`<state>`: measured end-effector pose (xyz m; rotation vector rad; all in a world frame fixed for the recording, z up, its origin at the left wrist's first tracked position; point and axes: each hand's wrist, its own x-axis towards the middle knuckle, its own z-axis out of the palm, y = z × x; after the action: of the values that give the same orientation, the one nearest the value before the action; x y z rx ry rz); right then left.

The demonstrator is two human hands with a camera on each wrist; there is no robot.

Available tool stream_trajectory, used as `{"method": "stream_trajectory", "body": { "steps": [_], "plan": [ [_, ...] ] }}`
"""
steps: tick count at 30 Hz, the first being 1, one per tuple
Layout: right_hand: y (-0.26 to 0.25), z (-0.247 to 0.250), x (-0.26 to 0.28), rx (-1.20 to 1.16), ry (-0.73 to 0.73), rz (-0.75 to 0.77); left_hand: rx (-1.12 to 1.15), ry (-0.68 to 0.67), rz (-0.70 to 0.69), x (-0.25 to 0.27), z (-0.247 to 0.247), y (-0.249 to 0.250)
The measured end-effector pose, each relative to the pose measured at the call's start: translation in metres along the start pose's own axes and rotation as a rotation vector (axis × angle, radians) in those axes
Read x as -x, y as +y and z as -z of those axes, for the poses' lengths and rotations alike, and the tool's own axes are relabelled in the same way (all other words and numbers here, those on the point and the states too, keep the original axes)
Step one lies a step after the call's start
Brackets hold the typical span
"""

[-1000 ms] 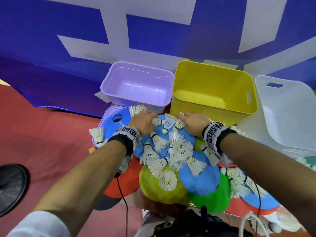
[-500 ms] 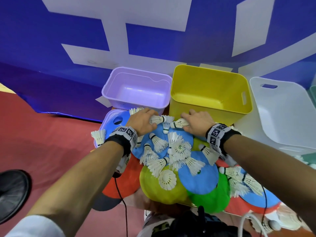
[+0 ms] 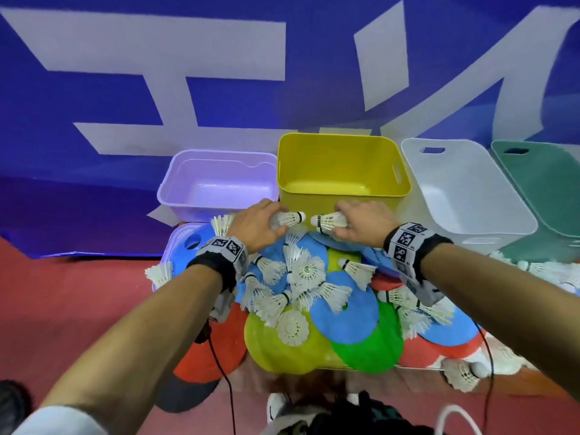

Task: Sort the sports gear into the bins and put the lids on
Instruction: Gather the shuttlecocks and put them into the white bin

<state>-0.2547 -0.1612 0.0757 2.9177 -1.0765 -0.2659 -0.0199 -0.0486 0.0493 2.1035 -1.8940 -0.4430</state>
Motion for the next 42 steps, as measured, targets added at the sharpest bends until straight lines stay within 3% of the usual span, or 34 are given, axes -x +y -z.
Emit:
{"method": "stream_trajectory", "body": {
  "steps": [12, 20, 26, 35, 42],
  "plan": [
    [0.102, 0.033, 0.053, -0.092, 0.179, -0.17, 0.08, 0.166, -0.125, -0.061, -0.003, 0.107],
    [0.202, 0.029, 0.094, -0.163, 0.178, -0.4, 0.036, 0.153, -0.214, -0.116, -0.031, 0.199],
    [0.266, 0.003, 0.117, -0.192, 0.127, -0.481, 0.037, 0.114, -0.274, -0.156, -0.066, 0.257],
    [0.314, -0.03, 0.126, -0.238, 0.078, -0.481, 0.05, 0.049, -0.314, -0.187, -0.104, 0.293],
    [0.311, -0.034, 0.122, -0.159, 0.024, -0.446, -0.084, 0.018, -0.168, -0.181, -0.113, 0.292]
  ]
}}
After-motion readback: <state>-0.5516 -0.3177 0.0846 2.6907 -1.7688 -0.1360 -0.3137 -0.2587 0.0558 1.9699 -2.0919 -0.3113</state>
